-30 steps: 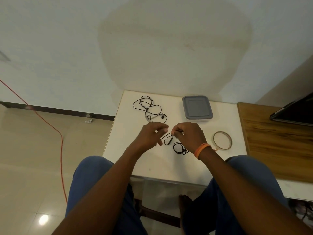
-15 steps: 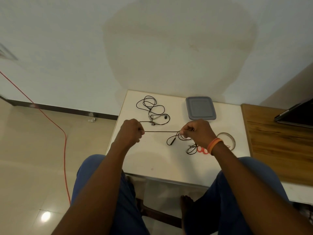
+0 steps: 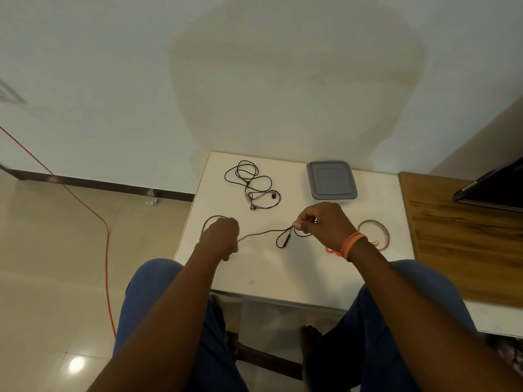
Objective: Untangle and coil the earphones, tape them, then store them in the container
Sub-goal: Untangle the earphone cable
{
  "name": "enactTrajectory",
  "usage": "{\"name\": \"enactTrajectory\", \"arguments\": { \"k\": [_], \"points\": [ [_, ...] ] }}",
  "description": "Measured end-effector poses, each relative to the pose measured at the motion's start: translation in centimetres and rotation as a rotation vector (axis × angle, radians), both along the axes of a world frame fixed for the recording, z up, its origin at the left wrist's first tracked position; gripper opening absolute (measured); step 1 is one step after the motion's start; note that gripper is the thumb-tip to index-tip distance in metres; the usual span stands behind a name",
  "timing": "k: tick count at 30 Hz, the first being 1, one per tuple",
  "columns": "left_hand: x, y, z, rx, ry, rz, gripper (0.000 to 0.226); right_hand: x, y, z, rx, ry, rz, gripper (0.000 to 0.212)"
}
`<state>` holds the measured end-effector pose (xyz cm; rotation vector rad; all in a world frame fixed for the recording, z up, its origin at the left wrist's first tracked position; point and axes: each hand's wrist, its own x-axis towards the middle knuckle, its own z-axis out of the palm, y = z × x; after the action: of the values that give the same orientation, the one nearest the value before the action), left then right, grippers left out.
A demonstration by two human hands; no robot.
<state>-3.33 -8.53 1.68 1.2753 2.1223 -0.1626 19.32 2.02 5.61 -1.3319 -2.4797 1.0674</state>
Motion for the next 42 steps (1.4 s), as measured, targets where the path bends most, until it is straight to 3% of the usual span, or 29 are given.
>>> {"name": "enactTrajectory", "arguments": {
  "k": [3, 6, 8, 14, 19, 24, 31, 37, 40, 42],
  "points": [
    [2.4, 0.3, 0.9, 0.23, -0.194, 0.039, 0.043, -0.7, -0.6, -0.4, -0.002, -0.014, 0.036, 0.007],
    [5.0, 1.1, 2.6, 0.414, -0.589, 0.128, 0.033, -1.3, -1.0, -0.7, 0.037, -0.02, 0.041, 0.009],
    [6.0, 1.4, 3.3, 0.435, -0.69, 0.121, 0.023, -1.4, -1.0, -0.7, 0.047, -0.009, 0.02, 0.011],
    [4.4, 1.8, 3.1, 0.484, -0.493, 0.122, 0.019, -0.9, -0.8, -0.1, -0.041, 0.028, -0.02, 0.006],
    [0.4, 1.3, 1.6, 0.531, -0.283, 0.245, 0.02, 0.7, 0.9, 1.0, -0.083, 0.081, -0.103, 0.003],
    [-0.7, 1.3, 0.7, 0.59, -0.125, 0.28, 0.023, 1.9, 1.7, 1.5, -0.083, 0.004, -0.08, 0.005],
    [2.1, 1.3, 0.7, 0.56, -0.427, 0.35, 0.018, 1.8, 1.5, 1.6, -0.09, 0.063, -0.112, 0.008],
    [3.5, 1.6, 0.4, 0.578, -0.497, 0.373, 0.015, 1.8, 1.6, 1.9, -0.122, 0.171, -0.156, 0.007],
    [3.1, 1.6, 0.4, 0.51, -0.254, 0.291, 0.041, 2.2, 1.9, 2.1, -0.153, 0.226, -0.181, 0.005],
    [3.4, 1.7, 1.7, 0.643, -0.18, 0.172, 0.06, 2.2, 2.0, 2.2, -0.193, 0.26, -0.171, 0.005]
  ]
}}
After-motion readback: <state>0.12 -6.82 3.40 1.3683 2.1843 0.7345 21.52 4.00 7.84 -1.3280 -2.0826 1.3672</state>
